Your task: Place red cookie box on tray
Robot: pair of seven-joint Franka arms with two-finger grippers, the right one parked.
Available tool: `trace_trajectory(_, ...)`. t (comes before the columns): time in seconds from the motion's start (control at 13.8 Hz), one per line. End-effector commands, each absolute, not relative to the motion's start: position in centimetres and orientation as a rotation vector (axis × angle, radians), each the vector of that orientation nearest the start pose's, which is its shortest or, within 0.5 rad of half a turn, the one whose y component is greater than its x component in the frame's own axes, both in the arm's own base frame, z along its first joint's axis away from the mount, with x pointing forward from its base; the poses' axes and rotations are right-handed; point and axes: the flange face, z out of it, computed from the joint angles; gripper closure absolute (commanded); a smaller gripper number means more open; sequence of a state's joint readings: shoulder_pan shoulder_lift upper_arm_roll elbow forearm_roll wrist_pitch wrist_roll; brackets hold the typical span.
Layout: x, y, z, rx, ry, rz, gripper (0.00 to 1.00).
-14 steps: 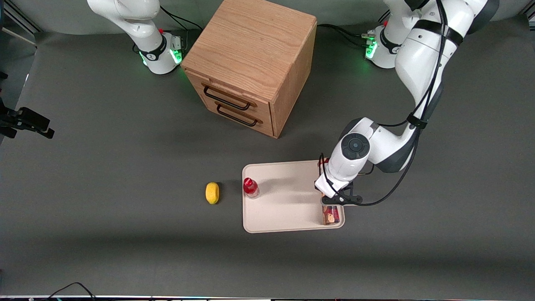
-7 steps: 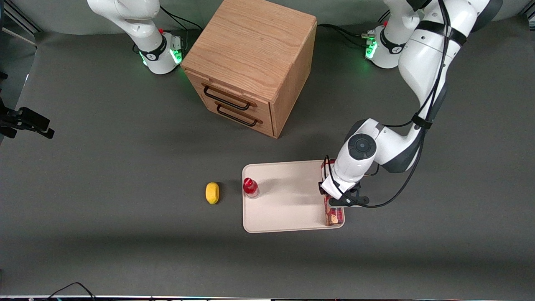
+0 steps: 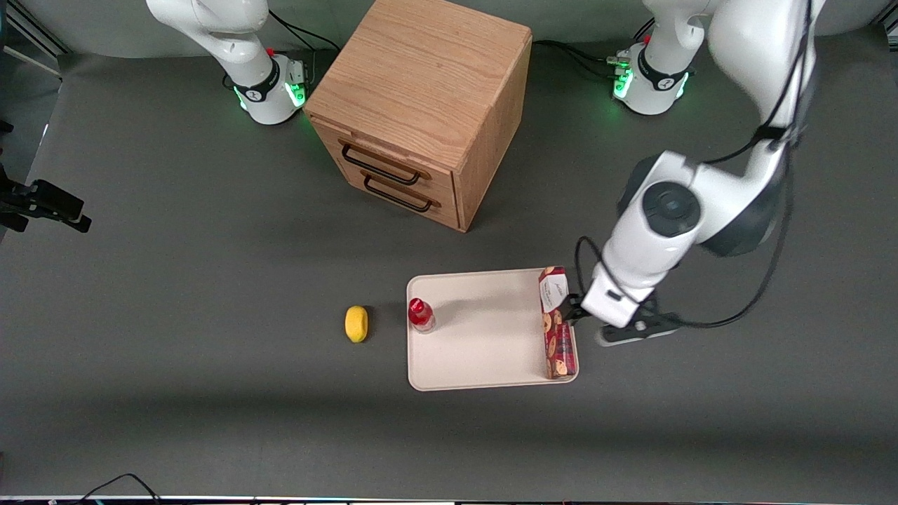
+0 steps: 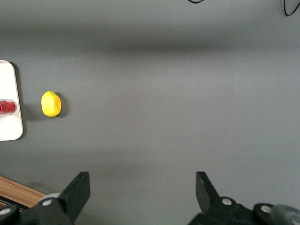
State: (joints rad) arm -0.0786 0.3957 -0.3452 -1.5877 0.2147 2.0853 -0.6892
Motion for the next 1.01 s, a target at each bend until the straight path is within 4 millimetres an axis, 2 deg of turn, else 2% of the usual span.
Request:
trace_trajectory(0.0, 61.7, -19.0, 50.2, -3.093, -0.109, -0.126, 0.0)
trace_trajectory(0.22, 60.2, -11.4, 55.9, -3.117, 0.006, -0.093, 0.0)
trace_trajectory(0.51, 56.8, -4.9, 62.2, -3.161, 0.001, -0.122, 0.0)
trace_trajectory(0.65, 55.4, -2.8, 63.9, -3.177, 0.035, -0.125, 0.0)
trace_trajectory(0.87, 53.9, -2.4, 65.2, -3.164, 0.032, -0.103, 0.0)
trace_trajectory(0.94, 53.7, -2.3, 65.0, -3.161, 0.03, -0.095, 0.0)
